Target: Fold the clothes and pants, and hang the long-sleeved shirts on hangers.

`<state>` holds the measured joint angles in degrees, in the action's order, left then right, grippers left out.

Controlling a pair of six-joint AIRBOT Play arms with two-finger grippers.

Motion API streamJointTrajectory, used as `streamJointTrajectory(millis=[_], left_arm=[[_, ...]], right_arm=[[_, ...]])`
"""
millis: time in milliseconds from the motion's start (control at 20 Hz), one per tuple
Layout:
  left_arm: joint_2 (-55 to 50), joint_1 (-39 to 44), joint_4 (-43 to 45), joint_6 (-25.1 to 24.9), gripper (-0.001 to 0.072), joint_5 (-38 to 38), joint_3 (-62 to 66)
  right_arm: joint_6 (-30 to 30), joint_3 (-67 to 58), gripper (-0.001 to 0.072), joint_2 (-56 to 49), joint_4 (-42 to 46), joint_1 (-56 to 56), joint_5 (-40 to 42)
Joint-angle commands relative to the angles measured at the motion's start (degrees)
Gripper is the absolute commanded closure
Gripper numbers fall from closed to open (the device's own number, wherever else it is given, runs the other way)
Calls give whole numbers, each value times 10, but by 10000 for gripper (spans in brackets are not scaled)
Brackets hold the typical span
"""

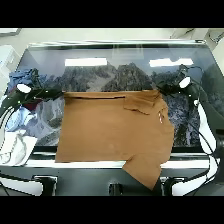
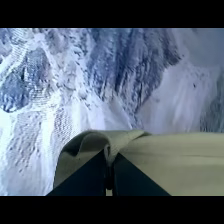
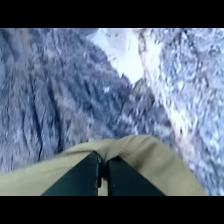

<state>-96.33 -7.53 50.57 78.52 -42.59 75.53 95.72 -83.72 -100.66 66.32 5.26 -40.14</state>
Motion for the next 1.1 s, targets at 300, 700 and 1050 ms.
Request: streamJointTrajectory(millis=[300,700,1050], left_arm=[[-20,-5,-29,22,686,-11,37],[2,-55,42,0,686,-346,24],[10,-64,66,-12,687,-403,-44]], right_arm=[[50,-29,667,-8,-1,9,-34],[26,7,666,64,84,56,-407],[22,61,666,66,94,56,-441]])
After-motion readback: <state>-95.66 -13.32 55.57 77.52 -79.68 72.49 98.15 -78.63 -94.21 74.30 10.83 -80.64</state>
